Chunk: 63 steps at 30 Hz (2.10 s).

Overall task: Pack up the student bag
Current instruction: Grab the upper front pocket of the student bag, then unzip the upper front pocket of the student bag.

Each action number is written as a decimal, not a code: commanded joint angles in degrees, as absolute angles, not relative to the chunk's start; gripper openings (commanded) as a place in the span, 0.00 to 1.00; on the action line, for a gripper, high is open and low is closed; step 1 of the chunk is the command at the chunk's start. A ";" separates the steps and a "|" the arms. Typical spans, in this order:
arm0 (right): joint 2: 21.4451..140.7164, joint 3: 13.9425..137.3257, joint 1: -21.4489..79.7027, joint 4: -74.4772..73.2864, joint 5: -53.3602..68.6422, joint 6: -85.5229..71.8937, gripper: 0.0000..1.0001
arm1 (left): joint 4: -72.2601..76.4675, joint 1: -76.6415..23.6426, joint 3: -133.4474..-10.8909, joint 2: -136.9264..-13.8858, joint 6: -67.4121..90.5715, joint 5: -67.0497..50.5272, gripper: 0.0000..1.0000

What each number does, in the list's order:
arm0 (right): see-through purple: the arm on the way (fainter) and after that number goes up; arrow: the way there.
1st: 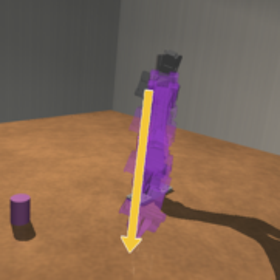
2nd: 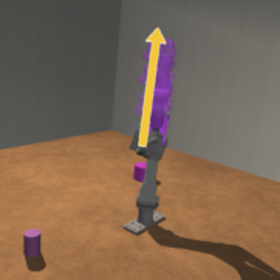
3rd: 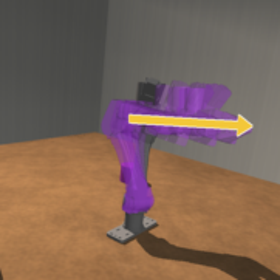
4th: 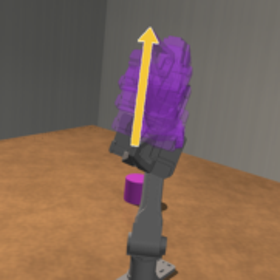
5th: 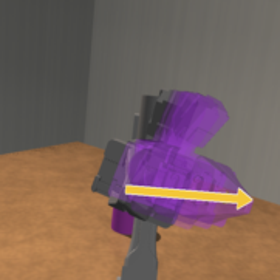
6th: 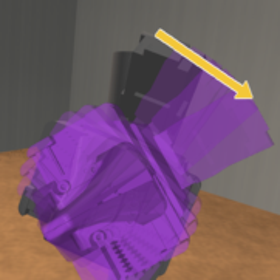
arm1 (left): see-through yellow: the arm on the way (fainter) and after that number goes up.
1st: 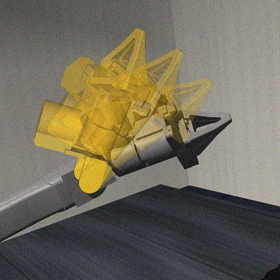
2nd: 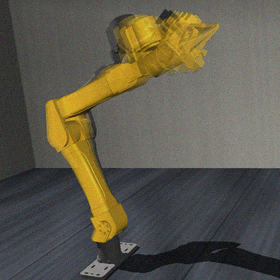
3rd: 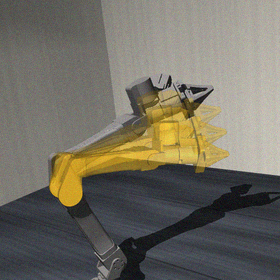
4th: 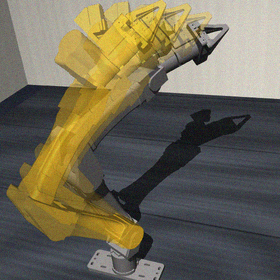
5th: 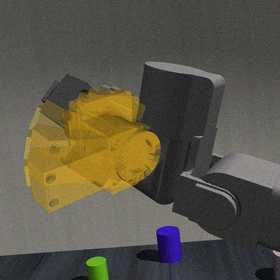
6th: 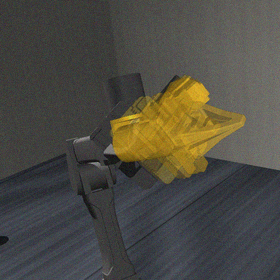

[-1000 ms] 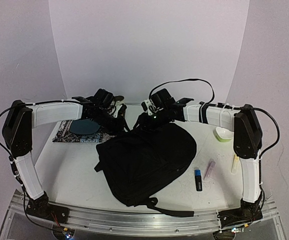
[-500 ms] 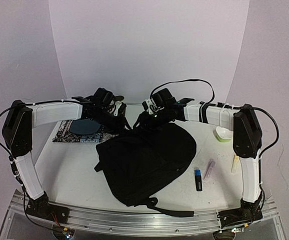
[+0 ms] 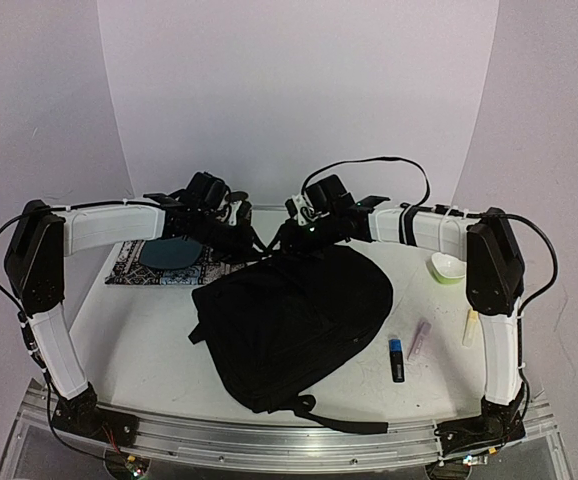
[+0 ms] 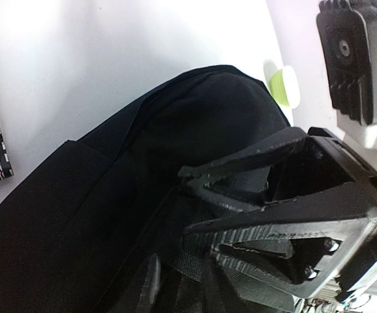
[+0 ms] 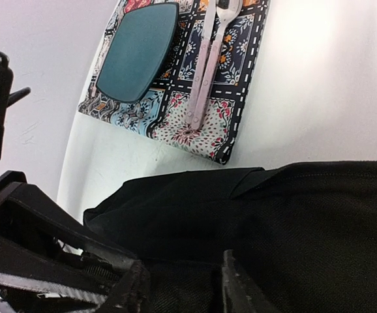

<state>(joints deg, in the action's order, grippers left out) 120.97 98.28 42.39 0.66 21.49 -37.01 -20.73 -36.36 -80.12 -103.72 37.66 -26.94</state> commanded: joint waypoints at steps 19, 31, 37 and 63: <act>124.35 98.45 42.15 2.00 23.37 -36.77 0.00 | -17.76 -36.51 -77.82 -100.19 39.98 -27.81 0.00; 125.96 102.59 41.09 1.99 21.19 -37.35 0.00 | -17.78 -46.27 -79.72 -97.56 39.50 -30.88 0.00; 127.32 105.34 40.46 1.89 20.45 -37.59 0.00 | -17.74 -51.38 -79.46 -95.95 38.86 -32.31 0.00; 127.35 107.83 39.46 1.81 18.95 -33.47 0.05 | -21.56 -61.81 -77.39 -91.21 35.59 -25.76 0.26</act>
<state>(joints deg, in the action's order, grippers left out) 129.03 107.53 40.93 -0.93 21.65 -36.51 -20.49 -61.17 -75.44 -96.53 36.45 -30.06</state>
